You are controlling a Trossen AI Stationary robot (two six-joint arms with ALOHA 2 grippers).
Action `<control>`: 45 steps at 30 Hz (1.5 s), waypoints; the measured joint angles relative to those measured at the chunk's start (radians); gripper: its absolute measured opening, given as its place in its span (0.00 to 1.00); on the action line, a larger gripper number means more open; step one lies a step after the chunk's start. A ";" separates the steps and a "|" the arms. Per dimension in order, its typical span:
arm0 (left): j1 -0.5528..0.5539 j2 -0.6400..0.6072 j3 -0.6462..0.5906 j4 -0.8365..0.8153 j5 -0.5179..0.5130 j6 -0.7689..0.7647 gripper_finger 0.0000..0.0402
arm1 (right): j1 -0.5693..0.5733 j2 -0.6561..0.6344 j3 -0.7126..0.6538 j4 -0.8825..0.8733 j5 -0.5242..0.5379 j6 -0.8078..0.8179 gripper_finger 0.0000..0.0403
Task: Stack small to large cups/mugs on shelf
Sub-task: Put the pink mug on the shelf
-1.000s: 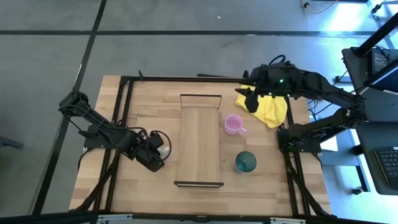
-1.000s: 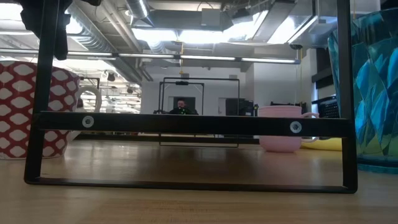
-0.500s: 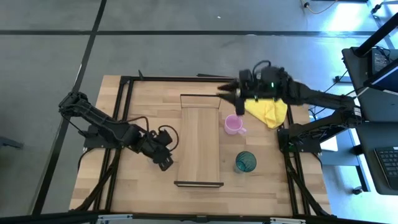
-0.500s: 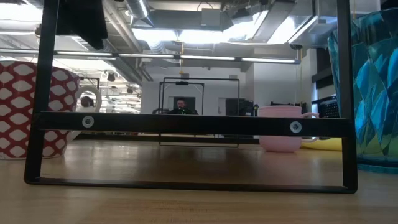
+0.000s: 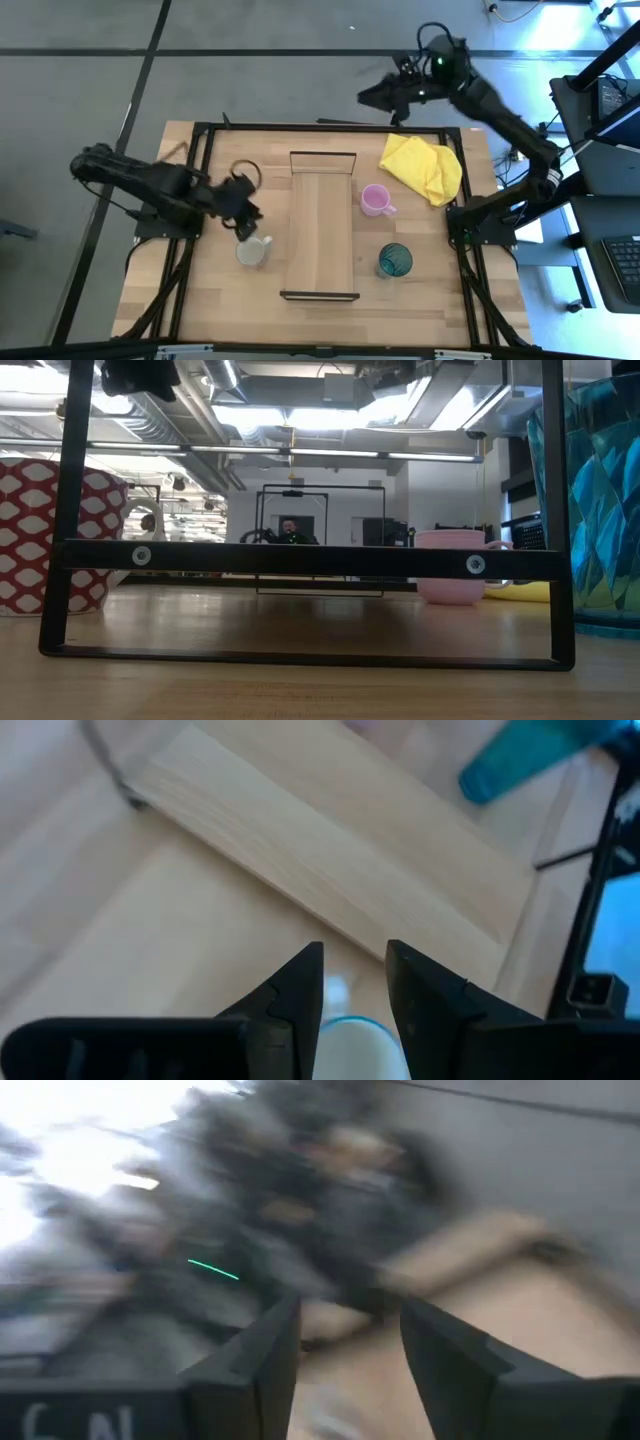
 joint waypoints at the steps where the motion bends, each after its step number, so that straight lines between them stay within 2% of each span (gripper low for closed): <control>1: 0.010 -0.032 0.000 -0.021 -0.013 0.007 0.26 | -0.022 0.000 0.041 -0.145 0.109 -0.104 0.43; 4: 0.038 -0.116 0.000 -0.085 -0.051 0.021 0.26 | -0.056 -0.003 0.143 -0.490 0.411 -0.296 0.43; 6: 0.060 -0.165 0.000 -0.144 -0.068 0.023 0.26 | -0.060 -0.013 0.178 -0.632 0.514 -0.325 0.43; 9: 0.095 -0.222 0.000 -0.219 -0.084 0.042 0.26 | -0.051 -0.033 0.172 -0.783 0.560 -0.281 0.43; 13: 0.136 -0.285 -0.034 -0.210 -0.094 0.093 0.26 | -0.027 -0.051 0.044 -0.903 0.579 -0.198 0.43; 16: 0.160 -0.338 -0.109 -0.156 -0.079 0.103 0.26 | -0.011 -0.078 -0.115 -0.884 0.557 -0.159 0.43; 23: 0.176 -0.435 -0.307 -0.027 0.017 0.055 0.26 | -0.012 -0.109 -0.439 -0.615 0.427 -0.070 0.43; 31: 0.176 -0.447 -0.358 0.014 0.038 0.037 0.26 | 0.015 -0.110 -0.701 -0.534 0.385 -0.025 0.43; 38: 0.176 -0.447 -0.358 0.013 0.039 0.028 0.26 | 0.120 -0.112 -0.784 -0.287 0.313 0.100 0.43; 45: 0.176 -0.447 -0.358 0.012 0.040 0.017 0.26 | 0.218 -0.089 -0.785 -0.284 0.356 0.133 0.43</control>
